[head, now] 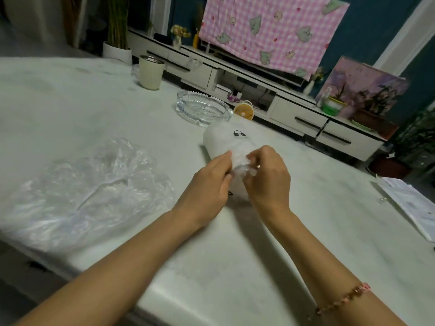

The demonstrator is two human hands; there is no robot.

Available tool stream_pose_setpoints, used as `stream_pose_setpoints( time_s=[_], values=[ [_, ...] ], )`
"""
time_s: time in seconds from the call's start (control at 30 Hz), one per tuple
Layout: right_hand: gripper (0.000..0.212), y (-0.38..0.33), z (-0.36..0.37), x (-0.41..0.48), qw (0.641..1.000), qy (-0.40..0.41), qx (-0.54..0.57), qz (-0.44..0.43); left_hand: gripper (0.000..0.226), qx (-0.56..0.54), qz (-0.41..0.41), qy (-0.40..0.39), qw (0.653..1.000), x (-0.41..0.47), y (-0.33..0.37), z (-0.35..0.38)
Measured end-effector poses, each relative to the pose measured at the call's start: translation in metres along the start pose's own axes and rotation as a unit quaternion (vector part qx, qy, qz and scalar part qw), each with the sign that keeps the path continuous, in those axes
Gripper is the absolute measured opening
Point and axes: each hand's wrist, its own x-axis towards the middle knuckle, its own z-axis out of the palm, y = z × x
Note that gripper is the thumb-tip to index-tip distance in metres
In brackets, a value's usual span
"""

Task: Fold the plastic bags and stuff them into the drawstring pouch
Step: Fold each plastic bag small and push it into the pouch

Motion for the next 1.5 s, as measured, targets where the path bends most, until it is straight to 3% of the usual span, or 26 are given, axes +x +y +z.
stream_pose_setpoints(
  time_s=[0.07,0.2,0.3,0.37,0.53,0.6,0.73,0.8,0.87,0.9,0.93,0.97,1.0,1.03,1.07,1.13,1.23,1.27,1.4,1.5],
  values=[
    [0.022,0.000,0.005,0.007,0.999,-0.019,-0.031,0.030,0.042,0.005,-0.008,-0.003,1.000,0.000,-0.002,0.001],
    [0.025,-0.003,0.010,0.020,0.969,-0.179,-0.146,0.091,0.040,0.030,-0.023,-0.009,0.999,0.001,-0.002,0.001],
    [0.025,-0.008,0.017,0.025,0.954,-0.216,-0.166,0.123,0.040,0.046,-0.044,-0.007,0.998,0.002,-0.005,0.004],
    [0.020,-0.009,0.018,0.031,0.950,-0.246,-0.142,0.131,0.044,0.071,-0.053,-0.014,0.996,0.001,-0.008,0.006],
    [0.036,-0.009,-0.013,0.035,0.909,-0.384,0.057,0.150,0.037,0.183,-0.065,-0.037,0.980,-0.004,-0.015,0.009],
    [0.039,-0.008,-0.027,0.031,0.914,-0.382,0.044,0.127,0.044,0.204,-0.047,-0.035,0.977,-0.005,-0.019,0.014],
    [0.032,-0.027,-0.046,0.013,0.959,-0.277,0.011,0.062,0.041,0.204,0.032,-0.065,0.976,-0.035,-0.003,0.010],
    [0.031,-0.052,-0.047,0.002,0.958,-0.277,0.057,0.040,0.037,0.186,0.061,-0.063,0.978,-0.060,0.014,-0.010],
    [0.040,-0.077,-0.040,-0.010,0.945,-0.315,0.087,-0.001,0.029,0.199,0.026,-0.113,0.973,-0.078,0.032,-0.026],
    [0.047,-0.092,-0.036,-0.016,0.935,-0.341,0.096,-0.023,0.032,0.247,0.015,-0.154,0.957,-0.084,0.037,-0.031],
    [0.054,-0.104,-0.031,-0.022,0.924,-0.368,0.095,-0.042,0.038,0.320,-0.003,-0.233,0.918,-0.088,0.040,-0.036],
    [0.059,-0.119,-0.025,-0.028,0.914,-0.392,0.086,-0.058,0.044,0.389,-0.009,-0.293,0.873,-0.091,0.039,-0.036],
    [0.059,-0.126,-0.015,-0.034,0.907,-0.410,0.068,-0.076,0.049,0.464,-0.007,-0.365,0.807,-0.087,0.043,-0.033],
    [0.054,-0.136,-0.008,-0.038,0.901,-0.419,0.043,-0.099,0.052,0.497,-0.041,-0.381,0.778,-0.087,0.046,-0.036],
    [0.043,-0.143,-0.003,-0.038,0.900,-0.418,0.020,-0.123,0.048,0.514,-0.063,-0.358,0.777,-0.085,0.046,-0.040],
    [0.024,-0.150,0.001,-0.030,0.912,-0.385,0.017,-0.141,0.031,0.504,-0.055,-0.306,0.806,-0.089,0.049,-0.045],
    [0.019,-0.142,-0.012,-0.012,0.942,-0.314,0.114,-0.023,0.040,0.294,-0.008,-0.203,0.934,-0.115,0.035,-0.051],
    [0.018,-0.136,-0.022,-0.006,0.945,-0.290,0.148,0.027,0.041,0.248,0.007,-0.169,0.954,-0.124,0.029,-0.055],
    [0.017,-0.100,-0.066,0.013,0.928,-0.196,0.263,0.177,0.024,0.116,0.081,-0.062,0.988,-0.150,0.014,-0.066],
    [0.011,-0.071,-0.104,0.013,0.943,-0.114,0.251,0.189,0.025,0.106,0.107,0.026,0.988,-0.148,0.027,-0.069]
  ],
)
